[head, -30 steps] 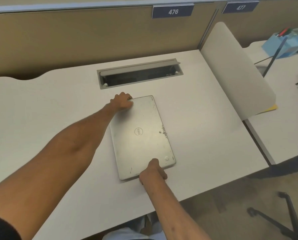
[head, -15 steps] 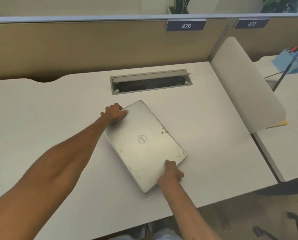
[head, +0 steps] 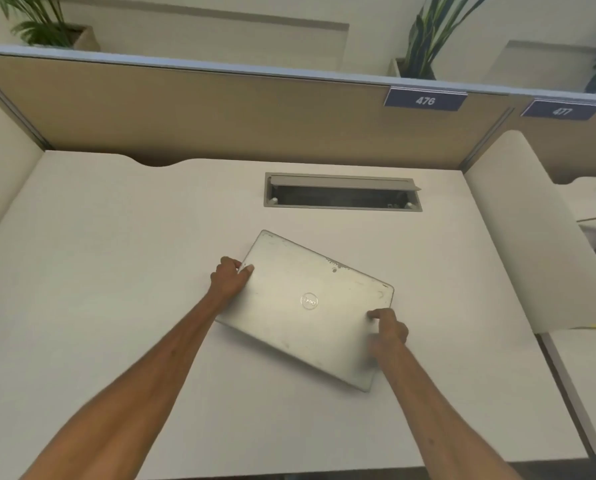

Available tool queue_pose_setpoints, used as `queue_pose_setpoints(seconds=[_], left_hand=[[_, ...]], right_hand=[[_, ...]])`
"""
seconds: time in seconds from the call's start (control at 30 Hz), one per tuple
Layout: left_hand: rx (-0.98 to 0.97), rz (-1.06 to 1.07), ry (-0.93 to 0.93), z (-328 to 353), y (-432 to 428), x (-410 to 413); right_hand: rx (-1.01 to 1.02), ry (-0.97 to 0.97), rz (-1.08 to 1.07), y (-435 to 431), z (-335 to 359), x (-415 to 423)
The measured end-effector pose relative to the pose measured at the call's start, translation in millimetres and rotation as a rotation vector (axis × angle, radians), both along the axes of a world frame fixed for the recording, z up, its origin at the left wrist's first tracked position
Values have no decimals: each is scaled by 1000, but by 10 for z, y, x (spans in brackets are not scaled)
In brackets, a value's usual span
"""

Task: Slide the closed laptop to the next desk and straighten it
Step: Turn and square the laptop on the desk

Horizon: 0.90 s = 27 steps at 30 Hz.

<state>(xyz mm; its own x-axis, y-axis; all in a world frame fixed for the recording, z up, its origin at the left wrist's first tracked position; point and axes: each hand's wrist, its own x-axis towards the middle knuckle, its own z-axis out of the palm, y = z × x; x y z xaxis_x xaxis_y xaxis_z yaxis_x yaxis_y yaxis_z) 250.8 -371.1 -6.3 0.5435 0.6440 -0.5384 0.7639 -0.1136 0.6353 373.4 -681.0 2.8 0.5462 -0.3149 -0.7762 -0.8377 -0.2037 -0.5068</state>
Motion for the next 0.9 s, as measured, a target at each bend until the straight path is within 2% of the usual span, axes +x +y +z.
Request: queue_pose_setpoints(seconds=[0.4,0.7,0.9], left_hand=[[-63,222,13,-115,-587,-261],[-25,275,80,-112,-794,-252],[48,213,100,-77,-879,-311]], right_hand=[[-215,-97,279,9,-1,474],[-313,-177,402,12,-122,390],[-388,-284,508,-69,-188,260]])
